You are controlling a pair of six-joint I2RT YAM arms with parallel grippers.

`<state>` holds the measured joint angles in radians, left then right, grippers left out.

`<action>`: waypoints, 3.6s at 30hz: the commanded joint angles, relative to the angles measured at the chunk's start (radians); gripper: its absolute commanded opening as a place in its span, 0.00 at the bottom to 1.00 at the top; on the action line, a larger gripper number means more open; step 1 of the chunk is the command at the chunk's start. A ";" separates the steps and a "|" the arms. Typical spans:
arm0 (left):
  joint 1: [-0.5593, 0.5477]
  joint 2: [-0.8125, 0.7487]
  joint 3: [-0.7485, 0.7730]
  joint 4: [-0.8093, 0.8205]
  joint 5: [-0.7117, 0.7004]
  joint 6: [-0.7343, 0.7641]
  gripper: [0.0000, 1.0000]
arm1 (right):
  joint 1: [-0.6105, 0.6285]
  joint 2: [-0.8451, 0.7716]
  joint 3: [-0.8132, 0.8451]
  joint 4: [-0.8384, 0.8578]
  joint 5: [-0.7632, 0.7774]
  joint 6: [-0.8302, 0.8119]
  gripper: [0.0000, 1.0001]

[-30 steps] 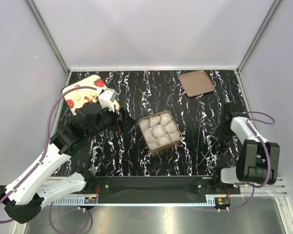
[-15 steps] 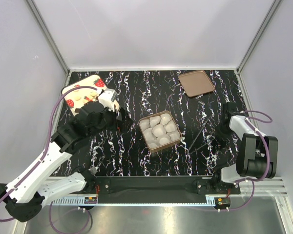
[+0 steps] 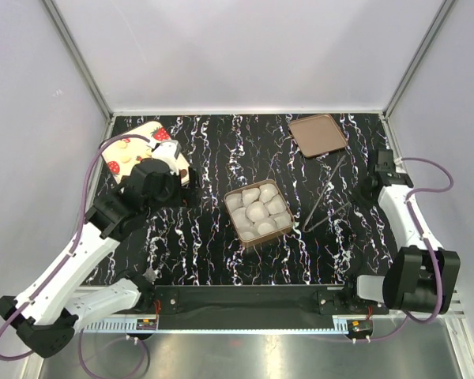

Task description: Pack the chocolate

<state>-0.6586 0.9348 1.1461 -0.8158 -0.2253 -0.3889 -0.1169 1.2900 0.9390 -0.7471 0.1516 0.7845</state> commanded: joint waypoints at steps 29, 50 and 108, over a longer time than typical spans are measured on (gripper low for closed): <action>0.106 -0.224 0.119 -0.099 -0.292 0.012 0.99 | 1.080 0.759 0.807 0.092 -0.032 0.420 0.00; 0.106 -0.234 0.057 -0.016 -0.206 0.012 0.99 | 1.126 0.848 0.753 -0.064 0.066 0.553 0.09; -0.185 0.098 -0.393 0.085 -0.023 -0.375 0.96 | 1.028 -0.373 0.169 0.187 0.460 -0.070 1.00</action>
<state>-0.8402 1.0252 0.8005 -0.8429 -0.2066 -0.7120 0.9134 0.9226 1.1107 -0.6510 0.5743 0.7609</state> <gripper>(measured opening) 0.972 0.994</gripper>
